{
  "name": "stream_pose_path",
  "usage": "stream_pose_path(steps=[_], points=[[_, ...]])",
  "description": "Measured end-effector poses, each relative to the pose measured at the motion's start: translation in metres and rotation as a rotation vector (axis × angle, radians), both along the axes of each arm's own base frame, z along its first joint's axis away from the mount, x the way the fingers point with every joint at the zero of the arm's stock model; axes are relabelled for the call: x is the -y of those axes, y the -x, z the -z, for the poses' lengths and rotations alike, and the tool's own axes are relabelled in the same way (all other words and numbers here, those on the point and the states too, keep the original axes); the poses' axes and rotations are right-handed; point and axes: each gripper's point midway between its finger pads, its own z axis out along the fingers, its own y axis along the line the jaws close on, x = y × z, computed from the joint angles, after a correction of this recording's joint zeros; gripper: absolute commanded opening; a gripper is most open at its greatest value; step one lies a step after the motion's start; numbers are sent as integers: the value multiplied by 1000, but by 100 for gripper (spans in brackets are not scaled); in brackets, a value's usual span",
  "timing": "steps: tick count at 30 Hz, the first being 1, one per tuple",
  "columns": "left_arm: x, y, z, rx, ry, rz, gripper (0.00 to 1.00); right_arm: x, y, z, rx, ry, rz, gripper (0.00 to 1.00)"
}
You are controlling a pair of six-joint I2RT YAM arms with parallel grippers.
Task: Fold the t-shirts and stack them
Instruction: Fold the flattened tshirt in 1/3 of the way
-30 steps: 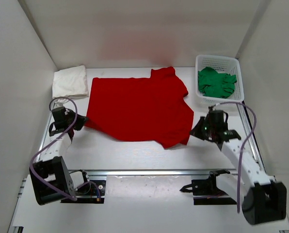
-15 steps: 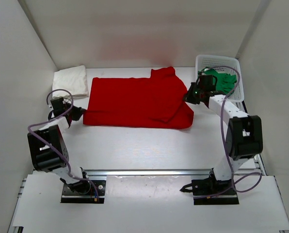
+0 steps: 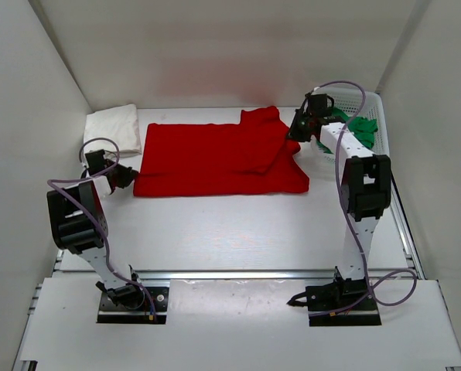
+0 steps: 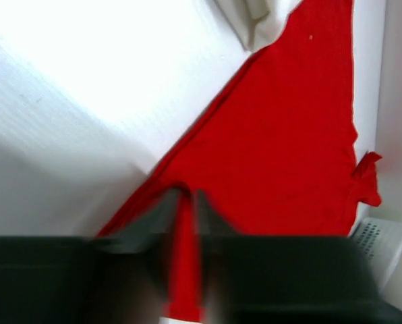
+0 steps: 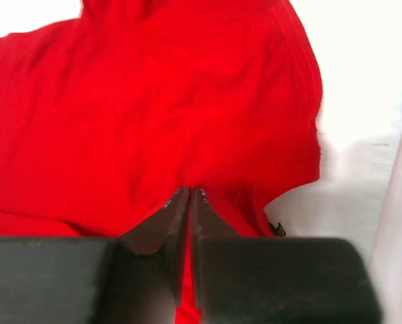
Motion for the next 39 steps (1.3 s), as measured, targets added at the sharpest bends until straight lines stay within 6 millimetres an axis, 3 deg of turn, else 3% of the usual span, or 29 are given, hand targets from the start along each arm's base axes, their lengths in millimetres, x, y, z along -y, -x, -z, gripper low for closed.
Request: stream_pose_path(steps=[1,3,6,7,9,11,12,13,14,19,21,23,27,28,30,33,34,39], points=[[1,-1,-1,6,-3,8,44,0,0,4,-13,3,4,17],[2,-2,-4,19,-7,20,53,2,1,7,-31,13,14,38],[5,-2,-17,45,-24,35,44,6,10,7,-32,34,25,46],[7,-1,-24,61,-38,42,46,8,21,8,-27,39,29,43],[15,4,-43,105,-68,64,43,13,53,10,-31,49,37,17],[26,15,-56,146,-79,88,40,19,94,13,-37,34,50,5],[33,22,-58,162,-75,104,41,21,112,14,-38,24,56,4],[39,32,-54,159,-64,117,40,23,130,16,-30,10,62,4],[42,41,-46,143,-49,124,41,25,144,20,-25,-2,72,11],[44,92,27,-64,58,93,45,41,194,68,-102,-34,123,40],[44,91,26,-52,81,96,46,49,206,83,-137,-43,147,42],[45,90,26,-50,80,98,46,54,207,91,-151,-51,167,43],[44,86,28,-52,75,100,39,58,190,92,-111,-84,189,43],[44,84,28,-52,75,102,33,57,185,92,-99,-90,188,43],[43,80,30,-54,73,101,24,56,176,91,-83,-100,186,33],[42,78,34,-62,66,98,5,55,166,95,-82,-110,194,0],[43,76,34,-62,65,101,0,55,165,97,-86,-113,197,0],[40,70,32,-78,9,107,0,54,171,97,-78,-130,213,0]])
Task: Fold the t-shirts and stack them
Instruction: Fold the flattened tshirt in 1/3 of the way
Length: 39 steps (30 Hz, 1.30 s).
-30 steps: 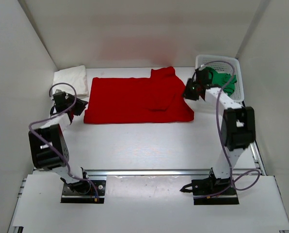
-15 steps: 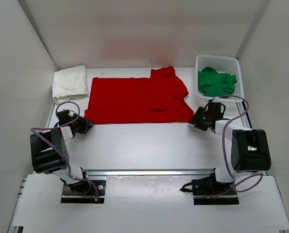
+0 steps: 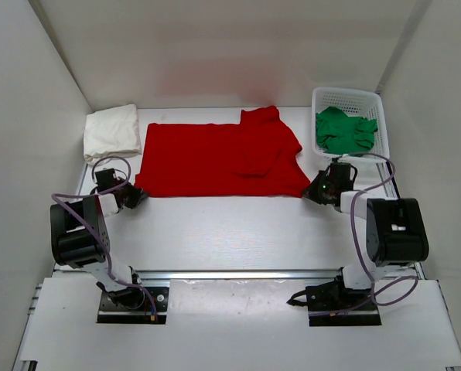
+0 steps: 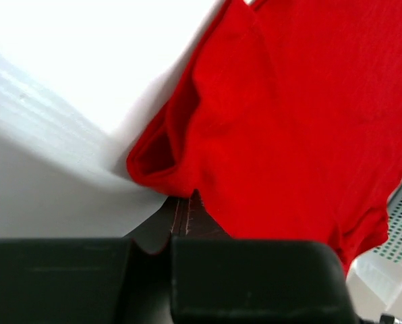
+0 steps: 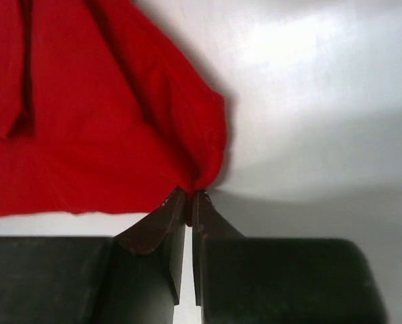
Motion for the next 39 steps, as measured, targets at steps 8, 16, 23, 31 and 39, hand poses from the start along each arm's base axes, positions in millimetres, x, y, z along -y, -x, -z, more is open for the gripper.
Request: stream_pose_path(steps=[8,16,23,31,39], points=[[-17,34,1,-58,-16,-31,0,6,74,-5,1,-40,44,0],[-5,97,1,-117,-39,-11,7,6,144,-2,18,-84,89,1],[-1,120,-10,-134,-98,23,65,-12,168,-10,52,-115,79,53],[46,67,-82,110,-236,274,34,-8,149,-50,70,-17,46,34],[168,54,-95,277,-221,617,33,-79,110,-68,112,5,-222,6]])
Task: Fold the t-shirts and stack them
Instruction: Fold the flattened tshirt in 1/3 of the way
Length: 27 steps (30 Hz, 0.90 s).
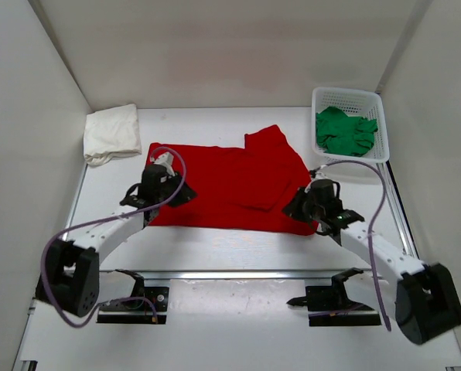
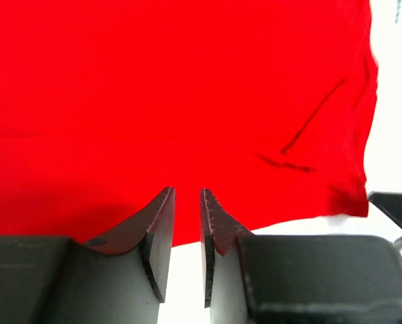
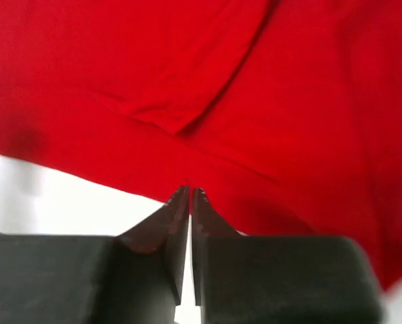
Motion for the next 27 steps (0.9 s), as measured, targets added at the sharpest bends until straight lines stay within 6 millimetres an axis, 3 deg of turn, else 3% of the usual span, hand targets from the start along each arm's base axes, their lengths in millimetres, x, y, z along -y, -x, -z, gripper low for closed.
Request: stream_pose_path(steps=[5,9,12,18,21,24,27], points=[[52,11,36,-69,14,123,33,-23,-11,29,-72,9,-71,37],[89,38,46,-69,24,242,34,-33,-22,34,-69,-15,-96,39],[107,51,44,-47,45,301,33,-41,-28,38,-77,-36,-109,36],[99,55,54,-63,65,284,32,-51,-32,55,-123,-70,-116,33],[92,56,58,-68,75,262,33,-54,-34,59,-136,-79,-116,26],[92,57,58,-73,85,261,33,-60,-40,59,-138,-90,-120,12],[95,57,55,-67,101,267,33,-65,-47,55,-130,-100,-124,10]])
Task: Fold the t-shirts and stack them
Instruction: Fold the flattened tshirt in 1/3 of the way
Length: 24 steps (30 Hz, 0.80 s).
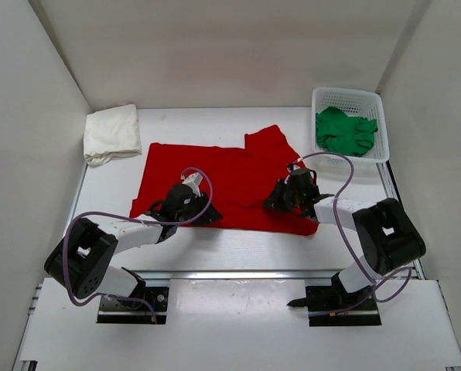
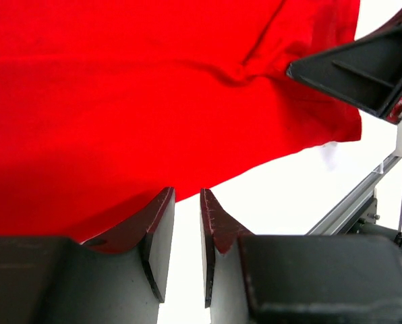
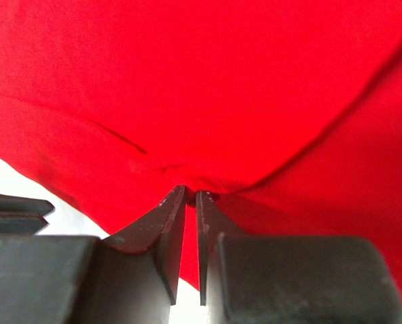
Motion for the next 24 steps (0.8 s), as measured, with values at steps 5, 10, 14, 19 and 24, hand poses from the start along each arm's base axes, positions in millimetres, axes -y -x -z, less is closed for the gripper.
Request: stream_pose_path(steps=[5,10,14,19,24], points=[[-2,-1,0,2,11,-13,32,-17,-36,-13,19,-14,-11,19],[-3,-1,-1,0,17,-22,32,-47,-104,-56,118,-22,-47,43],[-3,-1,-1,1,17,-21,33,-49,-105,-85,209,20,-63,23],[-1,1,-1,2,17,-13,32,-16,-42,-62,168,74,-56,14],[1,2,-2,4,19,-9,32,14,3,-27,82,130,-30,26]])
